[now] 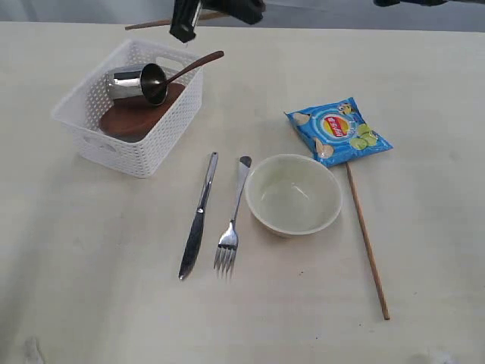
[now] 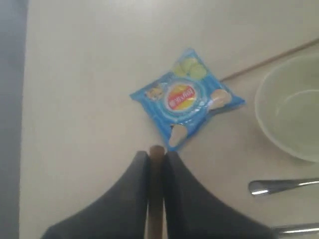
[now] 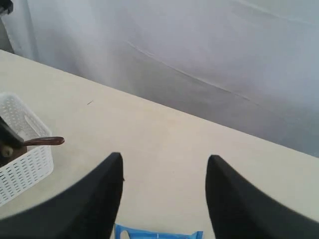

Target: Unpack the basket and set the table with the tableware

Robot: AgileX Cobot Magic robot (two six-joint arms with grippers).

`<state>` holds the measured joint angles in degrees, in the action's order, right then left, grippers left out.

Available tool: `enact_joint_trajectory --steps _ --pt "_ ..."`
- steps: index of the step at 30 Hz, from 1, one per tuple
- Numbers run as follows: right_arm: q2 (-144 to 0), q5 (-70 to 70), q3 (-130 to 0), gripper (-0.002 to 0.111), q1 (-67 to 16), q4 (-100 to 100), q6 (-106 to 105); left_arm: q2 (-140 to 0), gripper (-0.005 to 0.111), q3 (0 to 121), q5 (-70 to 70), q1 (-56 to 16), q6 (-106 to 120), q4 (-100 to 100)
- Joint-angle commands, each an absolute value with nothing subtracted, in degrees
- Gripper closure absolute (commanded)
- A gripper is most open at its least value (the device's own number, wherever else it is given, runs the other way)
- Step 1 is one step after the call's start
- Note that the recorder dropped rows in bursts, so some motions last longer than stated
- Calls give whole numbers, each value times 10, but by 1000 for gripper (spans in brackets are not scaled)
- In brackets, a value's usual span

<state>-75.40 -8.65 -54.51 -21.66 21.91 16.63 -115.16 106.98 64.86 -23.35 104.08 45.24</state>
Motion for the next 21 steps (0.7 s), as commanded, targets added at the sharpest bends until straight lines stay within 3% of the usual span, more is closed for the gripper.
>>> enact_joint_trajectory --steps 1,5,12,21 --pt "-757 -121 -547 59 -213 223 165 -1143 107 1072 573 -274 957 409" --pt "-757 -129 -541 59 -214 175 167 -1133 107 1072 506 -275 825 409" --pt "-757 -95 -491 59 -254 203 101 -1132 107 1073 499 -274 818 483" --pt "-757 -160 -486 59 -388 227 -111 -1132 107 1114 568 -273 691 487"
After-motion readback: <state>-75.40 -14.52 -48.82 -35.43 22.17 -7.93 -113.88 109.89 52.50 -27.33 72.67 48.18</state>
